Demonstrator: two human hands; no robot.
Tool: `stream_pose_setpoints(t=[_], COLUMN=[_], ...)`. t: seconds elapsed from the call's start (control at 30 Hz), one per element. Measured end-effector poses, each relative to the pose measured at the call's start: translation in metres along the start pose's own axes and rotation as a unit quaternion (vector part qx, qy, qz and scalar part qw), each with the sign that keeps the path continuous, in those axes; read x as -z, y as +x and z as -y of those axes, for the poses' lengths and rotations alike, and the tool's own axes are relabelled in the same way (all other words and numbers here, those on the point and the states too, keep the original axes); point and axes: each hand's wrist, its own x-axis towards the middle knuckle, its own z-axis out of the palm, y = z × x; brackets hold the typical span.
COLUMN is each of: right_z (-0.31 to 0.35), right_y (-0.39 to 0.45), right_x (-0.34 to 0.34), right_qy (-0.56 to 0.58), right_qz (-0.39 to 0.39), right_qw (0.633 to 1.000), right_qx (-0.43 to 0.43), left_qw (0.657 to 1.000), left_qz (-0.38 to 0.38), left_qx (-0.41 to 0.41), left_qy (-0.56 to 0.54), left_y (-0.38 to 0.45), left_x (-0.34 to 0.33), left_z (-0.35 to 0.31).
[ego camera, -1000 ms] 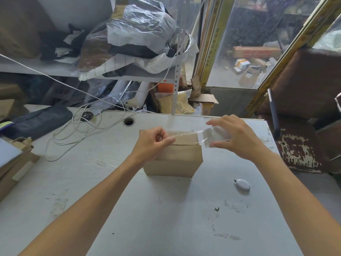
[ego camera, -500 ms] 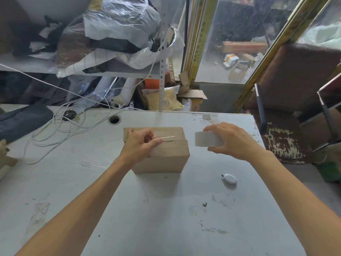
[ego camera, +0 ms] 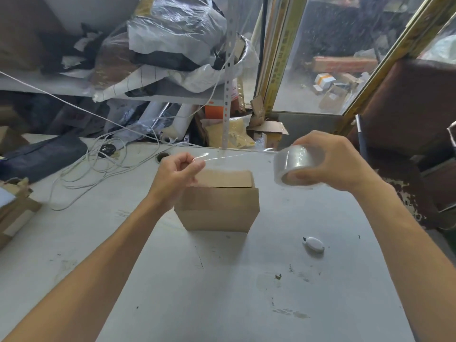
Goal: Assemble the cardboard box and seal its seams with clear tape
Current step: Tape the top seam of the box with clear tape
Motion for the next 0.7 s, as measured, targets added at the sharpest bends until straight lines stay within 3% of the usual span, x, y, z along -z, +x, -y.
stream_pose_setpoints(t=[0.3, 0.7], right_z=[0.050, 0.059], right_y=[0.022, 0.009], right_x=[-0.042, -0.048], right_qy=[0.027, -0.025], right_qz=[0.029, 0.021], right_qw=[0.998, 0.999], right_qx=[0.052, 0.017], left_qw=[0.997, 0.992], left_qz=[-0.070, 0.020], left_qx=[0.030, 0.127], left_qy=[-0.002, 0.008], left_y=[-0.016, -0.035], left_x=[0.060, 0.068], left_z=[-0.006, -0.001])
